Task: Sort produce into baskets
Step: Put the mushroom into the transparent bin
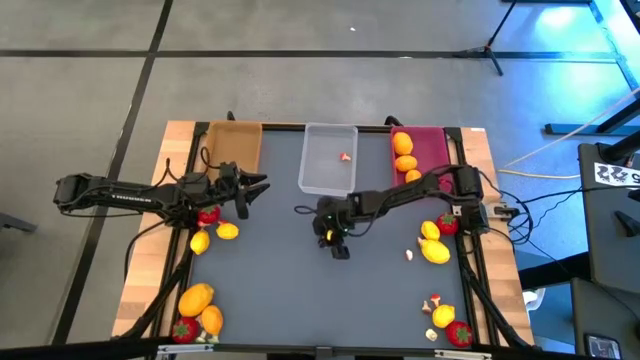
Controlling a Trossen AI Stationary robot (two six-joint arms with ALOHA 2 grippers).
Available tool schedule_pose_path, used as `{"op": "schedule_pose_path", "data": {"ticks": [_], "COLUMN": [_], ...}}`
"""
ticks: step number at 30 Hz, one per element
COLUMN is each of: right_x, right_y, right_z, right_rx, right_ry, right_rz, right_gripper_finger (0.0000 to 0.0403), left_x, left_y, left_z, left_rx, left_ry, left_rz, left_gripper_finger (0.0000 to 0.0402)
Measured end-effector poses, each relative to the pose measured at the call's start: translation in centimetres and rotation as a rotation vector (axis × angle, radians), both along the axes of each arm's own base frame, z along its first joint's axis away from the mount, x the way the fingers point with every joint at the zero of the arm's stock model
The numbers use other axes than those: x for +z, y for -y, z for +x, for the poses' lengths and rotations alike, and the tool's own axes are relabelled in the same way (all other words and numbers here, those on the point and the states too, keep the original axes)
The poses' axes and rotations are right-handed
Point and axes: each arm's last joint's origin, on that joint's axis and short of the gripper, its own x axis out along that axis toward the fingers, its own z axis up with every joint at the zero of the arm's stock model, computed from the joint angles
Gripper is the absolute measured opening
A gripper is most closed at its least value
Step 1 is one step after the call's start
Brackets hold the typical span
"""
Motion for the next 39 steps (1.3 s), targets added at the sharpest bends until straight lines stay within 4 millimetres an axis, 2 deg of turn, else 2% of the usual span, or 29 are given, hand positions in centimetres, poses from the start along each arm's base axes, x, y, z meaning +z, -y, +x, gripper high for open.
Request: {"op": "schedule_pose_path", "data": {"ticks": [6,10,16,22,27,30,34,39], "right_x": [0.0,0.5,3.7,7.6,10.2,11.0,11.2,10.9], "right_y": [0.2,0.3,-0.1,0.5,2.3,4.0,7.1,11.4], "right_z": [0.0,-0.1,-0.9,-2.1,-3.1,-3.4,-3.7,-4.4], "right_rx": [-0.015,-0.035,-0.101,-0.163,-0.239,-0.295,-0.387,-0.496], "right_ry": [-0.002,0.0,0.046,0.114,0.169,0.19,0.172,0.136], "right_rz": [-0.013,-0.042,-0.164,-0.274,-0.401,-0.463,-0.547,-0.572], "right_gripper_finger": [0.0007,0.0008,0.0003,0.0009,0.0013,0.0013,0.0014,0.0014], "left_x": [0.0,0.0,0.0,0.0,0.0,0.0,0.0,0.0], "left_y": [0.0,0.0,0.0,0.0,0.0,0.0,0.0,0.0], "left_z": [0.0,0.0,0.0,0.0,0.0,0.0,0.0,0.0], "left_rx": [0.0,0.0,0.0,0.0,0.0,0.0,0.0,0.0], "left_ry": [0.0,0.0,0.001,0.001,0.001,0.001,0.001,0.001], "left_rz": [0.0,0.0,-0.002,-0.003,-0.004,-0.003,-0.003,-0.003], "left_gripper_finger": [0.0166,0.0166,0.0166,0.0166,0.0166,0.0166,0.0166,0.0166]}}
